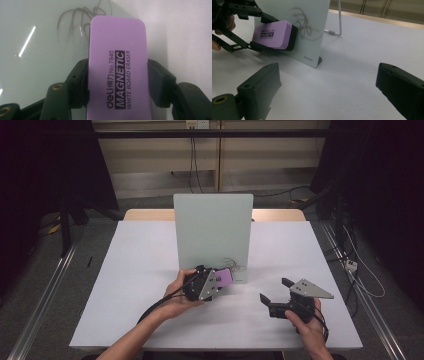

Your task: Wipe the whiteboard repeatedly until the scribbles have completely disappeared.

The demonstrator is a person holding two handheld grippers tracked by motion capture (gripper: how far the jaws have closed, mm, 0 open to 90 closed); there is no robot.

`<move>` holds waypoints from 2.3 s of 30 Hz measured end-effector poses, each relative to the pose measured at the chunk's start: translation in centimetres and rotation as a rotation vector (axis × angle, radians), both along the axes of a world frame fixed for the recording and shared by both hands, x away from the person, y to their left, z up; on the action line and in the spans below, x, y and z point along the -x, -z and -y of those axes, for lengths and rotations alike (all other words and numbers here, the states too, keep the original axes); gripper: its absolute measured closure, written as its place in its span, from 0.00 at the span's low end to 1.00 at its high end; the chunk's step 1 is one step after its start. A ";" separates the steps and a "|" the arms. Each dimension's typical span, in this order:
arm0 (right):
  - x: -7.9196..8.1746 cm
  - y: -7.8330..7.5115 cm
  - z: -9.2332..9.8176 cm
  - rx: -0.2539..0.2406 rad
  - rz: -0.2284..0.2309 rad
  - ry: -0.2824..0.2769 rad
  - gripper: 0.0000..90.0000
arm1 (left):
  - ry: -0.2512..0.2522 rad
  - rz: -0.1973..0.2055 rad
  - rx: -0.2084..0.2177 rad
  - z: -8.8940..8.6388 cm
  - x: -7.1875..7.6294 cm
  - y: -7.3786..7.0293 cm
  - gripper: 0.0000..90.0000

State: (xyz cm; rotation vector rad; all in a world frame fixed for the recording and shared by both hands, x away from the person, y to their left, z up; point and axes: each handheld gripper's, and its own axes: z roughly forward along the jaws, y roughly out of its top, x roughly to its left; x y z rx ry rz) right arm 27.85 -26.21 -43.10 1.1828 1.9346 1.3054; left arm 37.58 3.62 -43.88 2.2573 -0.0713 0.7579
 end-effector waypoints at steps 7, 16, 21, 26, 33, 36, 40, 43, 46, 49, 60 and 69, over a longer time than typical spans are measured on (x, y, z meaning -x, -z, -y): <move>-0.1 0.0 0.0 -0.002 -0.001 0.004 0.06 | -0.056 0.031 0.099 -0.2 -1.4 -3.7 0.46; 0.0 0.0 0.1 -0.006 0.000 0.008 0.06 | -0.077 0.046 0.160 0.0 -2.3 -5.7 0.45; 0.1 0.0 0.0 0.002 0.001 0.005 0.06 | -0.055 0.051 0.122 0.9 -1.7 -4.4 0.45; 0.1 0.0 0.1 -0.001 0.001 0.005 0.06 | -0.021 0.041 0.065 1.8 -1.2 -3.1 0.45; 0.1 0.0 0.1 -0.003 0.002 0.007 0.06 | 0.014 0.004 -0.011 3.4 -0.2 -1.0 0.45; 0.1 -0.1 0.1 0.000 0.002 0.005 0.06 | 0.031 -0.002 -0.022 3.7 -0.1 -0.6 0.45; 0.1 0.0 0.1 -0.001 0.002 0.005 0.06 | 0.044 0.021 -0.101 3.9 0.1 -0.5 0.45; 0.1 -0.1 0.1 -0.001 0.003 0.005 0.06 | 0.024 0.011 -0.040 4.0 -0.1 -0.8 0.46; 0.1 0.0 0.1 -0.002 0.002 0.005 0.06 | -0.013 0.046 -0.025 4.0 -0.3 -1.9 0.46; 0.1 0.0 0.1 -0.002 0.001 0.004 0.06 | -0.037 0.067 -0.004 3.9 -0.6 -3.0 0.46; 0.0 0.0 0.1 -0.001 0.001 0.003 0.06 | -0.058 0.221 -0.048 3.4 -0.7 -4.1 0.45; 0.1 0.0 0.1 -0.001 0.002 0.005 0.06 | 0.009 0.207 -0.138 4.4 0.2 -1.8 0.45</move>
